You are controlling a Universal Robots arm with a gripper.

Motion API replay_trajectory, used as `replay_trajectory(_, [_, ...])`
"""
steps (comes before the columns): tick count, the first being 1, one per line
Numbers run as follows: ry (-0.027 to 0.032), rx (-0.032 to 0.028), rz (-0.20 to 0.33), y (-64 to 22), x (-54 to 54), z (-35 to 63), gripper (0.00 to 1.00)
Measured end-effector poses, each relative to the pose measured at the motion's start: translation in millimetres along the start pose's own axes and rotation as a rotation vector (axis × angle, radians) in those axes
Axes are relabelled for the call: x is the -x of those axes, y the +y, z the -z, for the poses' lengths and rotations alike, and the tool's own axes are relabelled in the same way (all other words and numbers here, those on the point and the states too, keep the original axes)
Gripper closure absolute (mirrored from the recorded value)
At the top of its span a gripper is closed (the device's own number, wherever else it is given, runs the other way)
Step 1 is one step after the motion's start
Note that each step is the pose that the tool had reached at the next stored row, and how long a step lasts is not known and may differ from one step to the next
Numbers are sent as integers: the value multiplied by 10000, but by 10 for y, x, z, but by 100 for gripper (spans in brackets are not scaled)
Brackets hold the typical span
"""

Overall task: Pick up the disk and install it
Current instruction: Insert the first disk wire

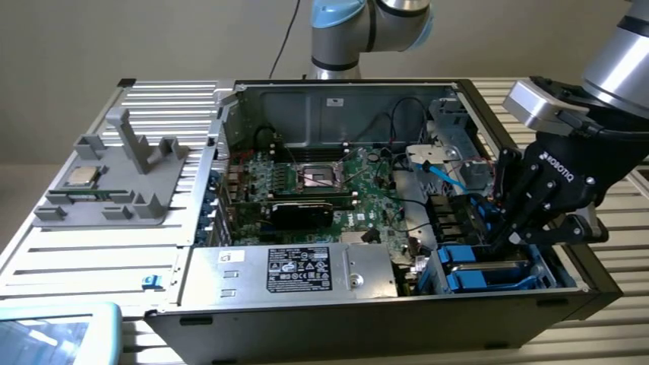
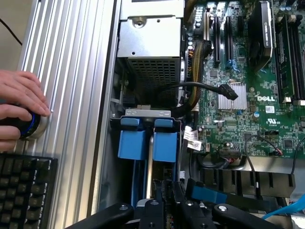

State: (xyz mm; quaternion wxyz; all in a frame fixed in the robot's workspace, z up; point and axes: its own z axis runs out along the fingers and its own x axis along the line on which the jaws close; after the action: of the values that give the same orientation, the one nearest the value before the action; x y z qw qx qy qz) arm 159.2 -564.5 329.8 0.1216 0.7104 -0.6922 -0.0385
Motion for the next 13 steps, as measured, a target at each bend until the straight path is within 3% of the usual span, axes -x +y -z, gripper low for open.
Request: replay_trajectory(13, [18,1,-10,-2,9,-5,83])
